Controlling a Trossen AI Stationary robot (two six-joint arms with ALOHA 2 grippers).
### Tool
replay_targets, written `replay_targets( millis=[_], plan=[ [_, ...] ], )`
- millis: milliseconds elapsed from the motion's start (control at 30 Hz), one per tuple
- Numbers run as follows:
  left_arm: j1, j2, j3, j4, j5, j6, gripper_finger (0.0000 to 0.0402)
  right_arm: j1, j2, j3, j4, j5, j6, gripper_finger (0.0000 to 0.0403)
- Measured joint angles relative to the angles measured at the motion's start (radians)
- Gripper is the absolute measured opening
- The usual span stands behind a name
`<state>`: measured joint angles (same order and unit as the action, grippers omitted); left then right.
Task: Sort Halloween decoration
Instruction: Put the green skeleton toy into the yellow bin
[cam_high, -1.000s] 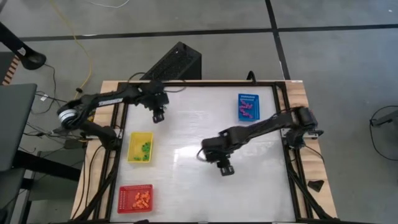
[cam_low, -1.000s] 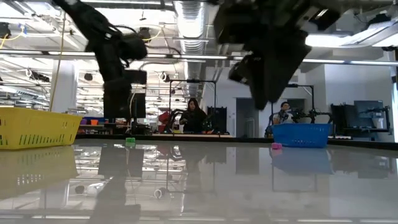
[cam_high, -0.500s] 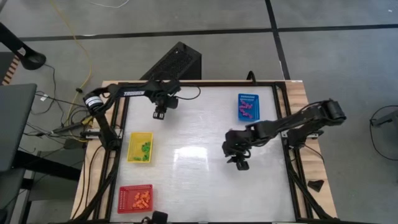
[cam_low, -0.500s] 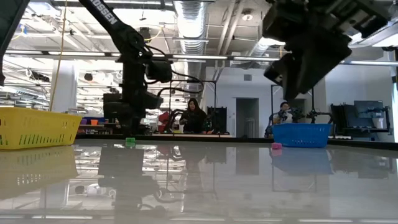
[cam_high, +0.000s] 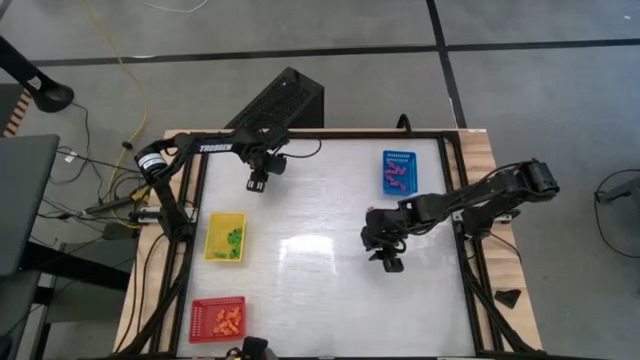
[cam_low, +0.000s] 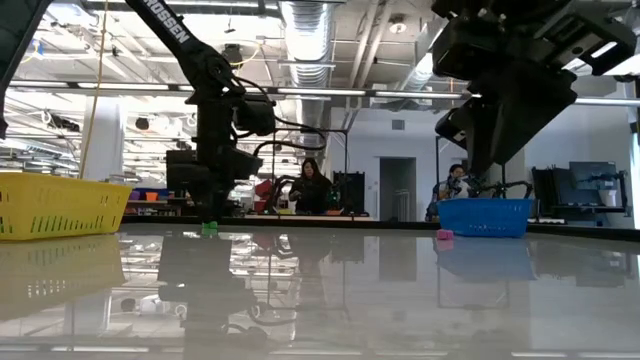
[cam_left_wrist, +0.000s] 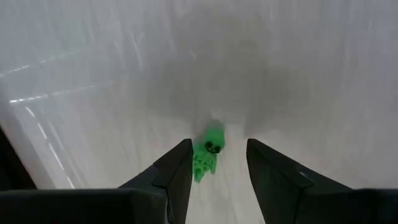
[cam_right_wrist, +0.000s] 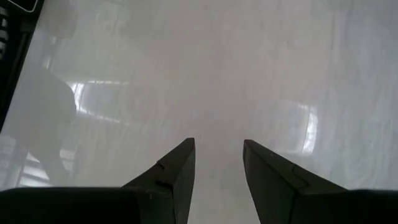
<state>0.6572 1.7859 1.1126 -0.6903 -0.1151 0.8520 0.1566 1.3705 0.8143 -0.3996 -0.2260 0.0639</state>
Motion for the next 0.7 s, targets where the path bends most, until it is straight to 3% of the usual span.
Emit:
replay_targets(
  millis=[233,533,700],
  plan=[
    [0.01,0.035,-0.002,0.001,0.017,-0.025,0.013,0.008,0.0,0.0,-0.001,-0.005,0.039,0.0166],
    [-0.011,0.058,0.012,-0.02,-0.023,-0.076,0.0015,0.026,0.0,0.001,-0.009,-0.009,0.071,0.0166],
    [-0.014,-0.001,0.046,-0.057,0.02,-0.118,0.0001,0.033,0.0,0.001,-0.009,-0.009,0.094,0.0166]
  ],
)
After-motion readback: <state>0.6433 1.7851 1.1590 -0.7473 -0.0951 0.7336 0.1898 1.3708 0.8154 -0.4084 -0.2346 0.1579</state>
